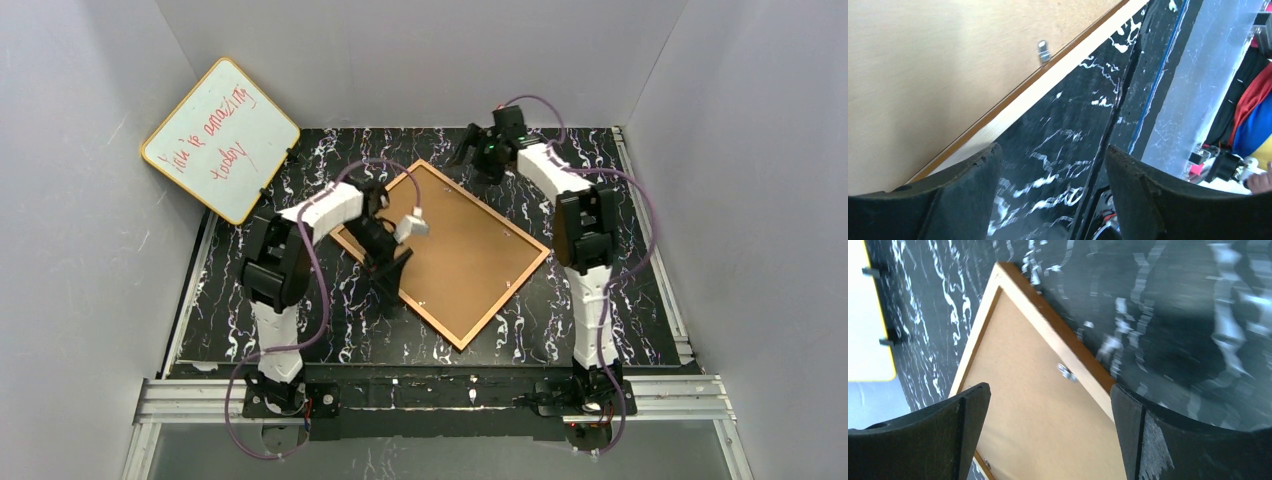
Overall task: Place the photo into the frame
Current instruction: Adjust the photo frame at the center of the board.
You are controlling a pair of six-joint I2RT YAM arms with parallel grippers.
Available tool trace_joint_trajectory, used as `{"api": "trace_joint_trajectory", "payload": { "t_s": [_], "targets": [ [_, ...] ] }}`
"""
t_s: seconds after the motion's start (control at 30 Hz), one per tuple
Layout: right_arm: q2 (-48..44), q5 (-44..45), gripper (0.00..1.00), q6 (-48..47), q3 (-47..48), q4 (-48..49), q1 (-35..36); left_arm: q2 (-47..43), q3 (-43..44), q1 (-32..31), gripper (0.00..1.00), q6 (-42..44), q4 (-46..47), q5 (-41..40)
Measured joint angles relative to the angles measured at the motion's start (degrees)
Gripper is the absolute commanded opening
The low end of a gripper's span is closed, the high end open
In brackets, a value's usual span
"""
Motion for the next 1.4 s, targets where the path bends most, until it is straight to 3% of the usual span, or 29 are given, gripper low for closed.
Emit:
{"api": "trace_joint_trajectory", "payload": {
  "t_s": [0.23,0.4,0.53,0.67,0.87,1.17,1.4],
  "targets": [
    [-21.0,7.0,0.99,0.3,-18.3,-2.8,-8.2,1.2,20.9,14.8,0.67,5.9,-9.0,-1.0],
    [-39.5,8.3,0.99,0.9,-39.0,-3.3,-10.8,11.0,36.1,22.5,0.56,0.0,-2.4,-6.1],
    [-51.2,6.3,0.99,1.1,-56.4,-4.4,-9.8,21.3,43.1,24.3,0.49,-4.3,3.4,-11.7],
    [-60.9,4.5,0.99,1.3,-66.9,-5.6,-9.6,25.8,43.1,24.3,0.37,-8.8,6.4,-13.2],
    [-68.0,2.1,0.99,1.3,-76.1,-6.5,-9.6,25.0,40.0,24.0,0.31,-11.8,13.3,-15.7],
    [-59.6,-0.9,1.0,1.8,-79.6,-6.4,-9.9,20.4,30.6,24.7,0.24,-11.1,19.1,-13.3],
    [-53.3,-3.7,1.0,7.3,-77.7,11.1,-12.6,13.9,19.2,24.9,0.22,-6.7,20.9,-11.3]
  ]
}}
